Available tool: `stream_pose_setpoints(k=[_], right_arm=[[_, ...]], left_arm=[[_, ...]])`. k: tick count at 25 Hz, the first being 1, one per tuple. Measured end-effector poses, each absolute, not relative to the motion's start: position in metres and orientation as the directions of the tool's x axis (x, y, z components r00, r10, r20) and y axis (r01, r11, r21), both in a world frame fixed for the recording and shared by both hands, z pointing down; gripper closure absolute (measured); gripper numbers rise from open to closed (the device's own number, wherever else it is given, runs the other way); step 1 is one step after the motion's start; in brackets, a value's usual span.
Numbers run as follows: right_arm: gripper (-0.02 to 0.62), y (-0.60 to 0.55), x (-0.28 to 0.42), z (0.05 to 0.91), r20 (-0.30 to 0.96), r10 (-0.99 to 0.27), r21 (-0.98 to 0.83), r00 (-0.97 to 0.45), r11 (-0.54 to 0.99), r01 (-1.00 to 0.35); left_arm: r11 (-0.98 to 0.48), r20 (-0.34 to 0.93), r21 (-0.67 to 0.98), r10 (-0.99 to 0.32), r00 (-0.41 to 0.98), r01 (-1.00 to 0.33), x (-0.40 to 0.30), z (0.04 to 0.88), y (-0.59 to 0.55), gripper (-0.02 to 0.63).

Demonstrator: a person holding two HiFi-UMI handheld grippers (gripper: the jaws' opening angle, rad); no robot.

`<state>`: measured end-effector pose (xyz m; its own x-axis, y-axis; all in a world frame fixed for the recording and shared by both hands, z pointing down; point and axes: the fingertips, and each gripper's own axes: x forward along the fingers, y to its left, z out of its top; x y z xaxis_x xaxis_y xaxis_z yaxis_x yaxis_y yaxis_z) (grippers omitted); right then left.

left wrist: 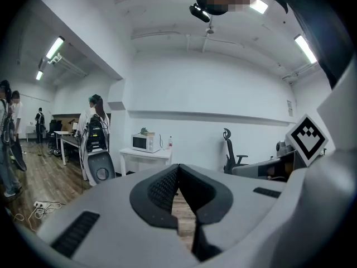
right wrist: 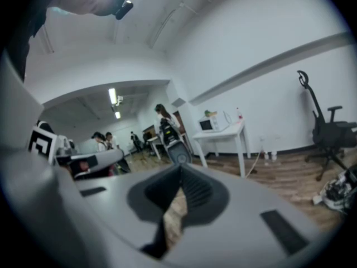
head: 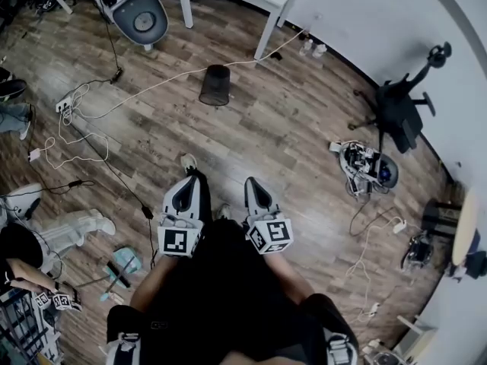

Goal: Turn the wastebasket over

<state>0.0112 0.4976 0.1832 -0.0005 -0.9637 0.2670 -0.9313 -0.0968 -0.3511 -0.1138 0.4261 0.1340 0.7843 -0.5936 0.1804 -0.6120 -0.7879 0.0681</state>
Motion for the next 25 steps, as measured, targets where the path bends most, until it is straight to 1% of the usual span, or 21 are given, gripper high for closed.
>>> stream_pose_setpoints(k=[12,19,25], right_arm=[[0.563,0.343,0.044,0.193,0.306,-0.951,-0.324,0.040,-0.143,-0.935],[0.563,0.244,0.062,0.210,0.360,-0.930,-0.292,0.076,-0.189,-0.937],[0.563,0.182,0.080,0.227,0.381,-0.922,-0.264,0.065,-0.176,-0.948]], left_arm=[[-0.805,0.218,0.093,-0.558,0.801,-0.586,-0.085,0.149,0.269,0.571],[-0.827,0.255,0.108,-0.513,0.820,-0.551,-0.074,0.164,0.162,0.571],[-0.810,0.261,0.116,-0.534,0.804,-0.575,-0.067,0.174,0.098,0.571]])
